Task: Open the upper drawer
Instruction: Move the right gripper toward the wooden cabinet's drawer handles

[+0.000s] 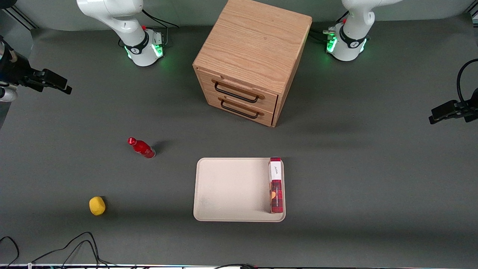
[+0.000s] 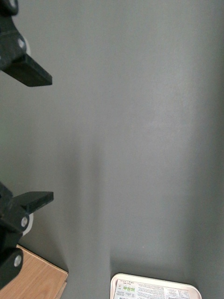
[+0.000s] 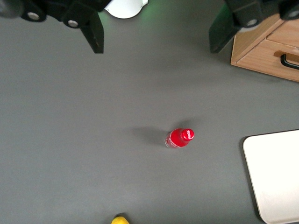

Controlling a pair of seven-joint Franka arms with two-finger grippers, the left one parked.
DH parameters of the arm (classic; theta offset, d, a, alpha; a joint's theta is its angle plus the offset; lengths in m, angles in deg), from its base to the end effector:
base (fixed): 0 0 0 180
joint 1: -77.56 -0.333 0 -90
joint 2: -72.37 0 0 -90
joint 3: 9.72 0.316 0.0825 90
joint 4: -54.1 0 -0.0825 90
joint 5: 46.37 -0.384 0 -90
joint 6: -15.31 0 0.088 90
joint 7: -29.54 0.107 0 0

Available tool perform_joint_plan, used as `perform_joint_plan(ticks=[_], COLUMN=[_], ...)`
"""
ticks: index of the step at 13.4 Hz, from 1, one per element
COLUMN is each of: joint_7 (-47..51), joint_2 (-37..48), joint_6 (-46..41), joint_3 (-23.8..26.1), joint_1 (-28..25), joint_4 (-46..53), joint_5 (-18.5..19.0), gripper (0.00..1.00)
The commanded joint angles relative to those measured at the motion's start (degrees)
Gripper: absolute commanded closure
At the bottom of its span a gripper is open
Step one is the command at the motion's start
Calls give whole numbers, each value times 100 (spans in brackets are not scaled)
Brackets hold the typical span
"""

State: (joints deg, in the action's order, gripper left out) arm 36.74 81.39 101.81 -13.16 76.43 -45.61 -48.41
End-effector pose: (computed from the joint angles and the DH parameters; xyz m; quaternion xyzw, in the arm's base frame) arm 0.4966 -0.0184 0.6227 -0.9957 0.0818 0.0376 0.0209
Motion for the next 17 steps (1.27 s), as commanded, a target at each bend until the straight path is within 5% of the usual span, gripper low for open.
perform_joint_plan(ticks=[1,7,9,13,17], joint_7=[80,27,36,-112,-1421], joint_2=[65,-76,-85,-365,-919], joint_6=[78,113,243,411,429], joint_3=[46,80,107,1203,1977], joint_1=[42,-36,-63,-142,-151], joint_4=[-75,30,56,258,767], joint_5=[72,-156,-577,-702,-772], gripper=[0,0,0,0,0])
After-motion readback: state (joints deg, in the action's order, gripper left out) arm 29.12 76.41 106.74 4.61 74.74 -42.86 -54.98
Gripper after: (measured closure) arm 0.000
